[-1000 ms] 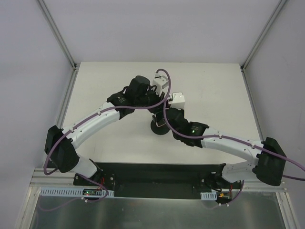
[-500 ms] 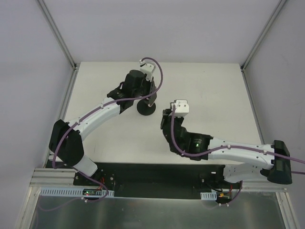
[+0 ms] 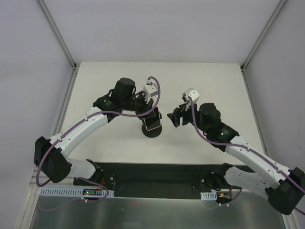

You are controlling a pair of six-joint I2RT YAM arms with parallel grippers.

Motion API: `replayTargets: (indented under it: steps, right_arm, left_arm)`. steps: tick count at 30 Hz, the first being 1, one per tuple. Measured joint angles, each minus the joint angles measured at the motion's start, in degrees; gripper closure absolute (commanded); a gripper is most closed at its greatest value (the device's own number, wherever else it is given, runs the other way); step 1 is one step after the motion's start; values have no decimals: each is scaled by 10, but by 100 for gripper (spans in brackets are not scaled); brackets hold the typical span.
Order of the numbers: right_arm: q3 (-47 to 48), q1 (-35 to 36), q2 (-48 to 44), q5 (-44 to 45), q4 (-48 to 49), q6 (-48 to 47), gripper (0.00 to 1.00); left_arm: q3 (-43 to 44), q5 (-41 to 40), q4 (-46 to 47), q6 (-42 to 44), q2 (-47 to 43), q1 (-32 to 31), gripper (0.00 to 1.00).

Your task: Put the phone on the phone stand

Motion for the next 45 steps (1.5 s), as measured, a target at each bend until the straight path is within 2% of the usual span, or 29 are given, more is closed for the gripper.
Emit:
replayTargets:
  steps: [5,10,14,19,22,25,26,28,32,39,40,41,43,44,45]
  right_arm:
    - [-12,-26,29,-170,1,-30,24]
    - [-12,-34,66,-320,8,-48,24]
    - [-12,-34,97,-387,26,-49,25]
    - [-12,-34,134,-420,45,-48,30]
    - [-12,-31,154,-427,67,-42,38]
    - [-12,-24,166,-423,82,-37,50]
    - [-12,-19,169,-417,87,-36,58]
    - [-12,-15,172,-402,93,-37,66]
    - [-12,-15,175,-395,97,-47,100]
    - [-12,-13,173,-384,97,-55,100]
    - [-13,-11,171,-376,96,-55,100]
    - [-14,-10,168,-367,96,-54,100]
    - [-18,-6,161,-350,94,-52,100]
    - [-19,-5,159,-342,93,-50,100]
    - [-20,-1,156,-329,93,-47,100]
  left_arm:
    - [12,101,-68,46,-3,-6,100]
    - [16,149,-99,89,-2,-6,100]
    - [18,165,-102,112,2,-6,100]
    - [19,170,-102,125,3,-6,100]
    - [19,170,-101,126,3,-6,100]
    - [18,169,-97,126,3,-6,100]
    - [18,168,-97,125,3,-6,100]
    - [17,168,-97,125,3,-6,100]
    - [17,166,-93,127,3,-5,100]
    - [16,164,-89,126,3,-5,100]
    - [16,161,-88,124,3,-5,95]
    - [16,157,-87,123,3,-5,80]
    - [16,150,-83,115,3,-6,63]
    - [16,140,-79,108,3,-6,58]
    - [16,133,-69,99,3,-6,13]
